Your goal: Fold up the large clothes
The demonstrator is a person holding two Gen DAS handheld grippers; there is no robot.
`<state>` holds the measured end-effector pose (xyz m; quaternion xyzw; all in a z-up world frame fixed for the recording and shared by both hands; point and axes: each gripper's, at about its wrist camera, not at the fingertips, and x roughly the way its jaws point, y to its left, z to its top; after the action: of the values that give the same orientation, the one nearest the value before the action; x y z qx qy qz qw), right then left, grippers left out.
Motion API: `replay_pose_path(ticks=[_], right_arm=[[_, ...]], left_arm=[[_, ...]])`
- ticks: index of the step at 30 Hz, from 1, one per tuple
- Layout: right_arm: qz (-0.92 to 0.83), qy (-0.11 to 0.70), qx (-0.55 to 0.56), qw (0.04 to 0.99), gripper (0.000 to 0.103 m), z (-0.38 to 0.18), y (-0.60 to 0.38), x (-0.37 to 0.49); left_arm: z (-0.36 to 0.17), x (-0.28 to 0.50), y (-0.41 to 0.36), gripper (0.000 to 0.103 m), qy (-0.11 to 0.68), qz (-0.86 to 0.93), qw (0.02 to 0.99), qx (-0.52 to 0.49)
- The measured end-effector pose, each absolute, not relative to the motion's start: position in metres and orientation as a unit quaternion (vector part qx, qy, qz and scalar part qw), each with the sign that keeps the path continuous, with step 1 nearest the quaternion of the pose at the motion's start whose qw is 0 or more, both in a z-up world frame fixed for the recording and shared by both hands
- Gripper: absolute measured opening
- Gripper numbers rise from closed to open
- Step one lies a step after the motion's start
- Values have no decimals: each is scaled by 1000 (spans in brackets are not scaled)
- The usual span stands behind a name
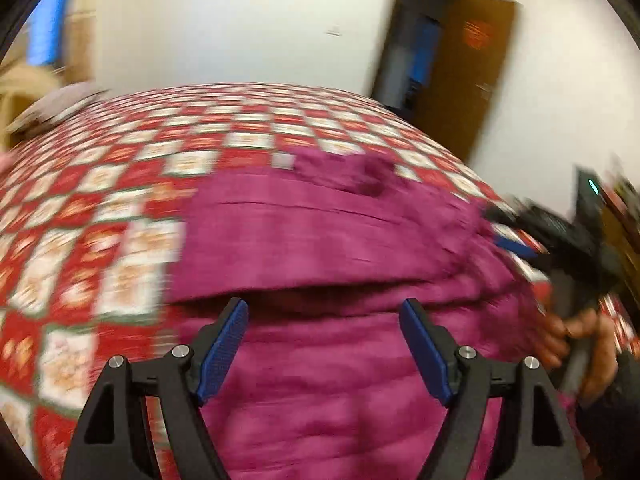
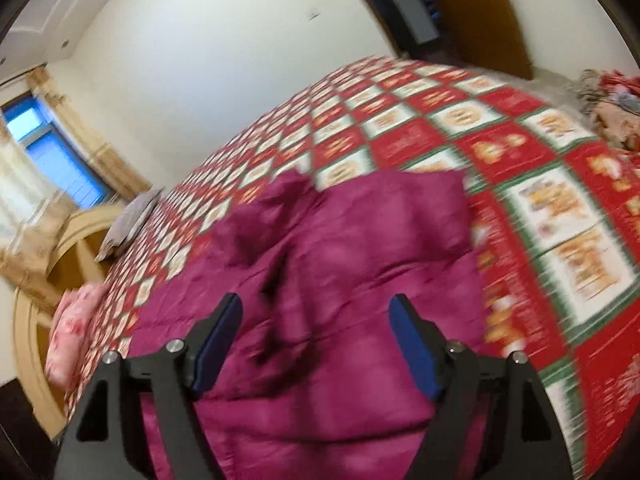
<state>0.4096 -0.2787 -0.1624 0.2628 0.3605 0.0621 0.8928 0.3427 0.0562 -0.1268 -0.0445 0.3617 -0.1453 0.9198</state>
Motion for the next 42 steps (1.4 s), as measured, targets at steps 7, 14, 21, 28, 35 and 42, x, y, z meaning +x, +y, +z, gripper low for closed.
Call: replay_pose_path(ticks=[7,14,21,28,35,42], right_arm=[[62,449,159,877,25,-184,-211,436],[126,434,130,882,18,-149,-183,391],[104,467,84,874,20,-181,-194,393],[32,391,118,912,45,-144,-229,374],[59,385,57,919,32,-144,-191,407],[67,431,40,899,26,-195,-188,426]], left_arm=[[-106,346,128,78,345,-43,933,-91],[-88,374,123,79,330,-25,940,-82],[-111,433,82,79,358,30,933,-23],[-149,436,75,79,387,62,920,8],[-140,453,67,79,359,74,931,-7],[-194,463,74,79,385,147,911,28]])
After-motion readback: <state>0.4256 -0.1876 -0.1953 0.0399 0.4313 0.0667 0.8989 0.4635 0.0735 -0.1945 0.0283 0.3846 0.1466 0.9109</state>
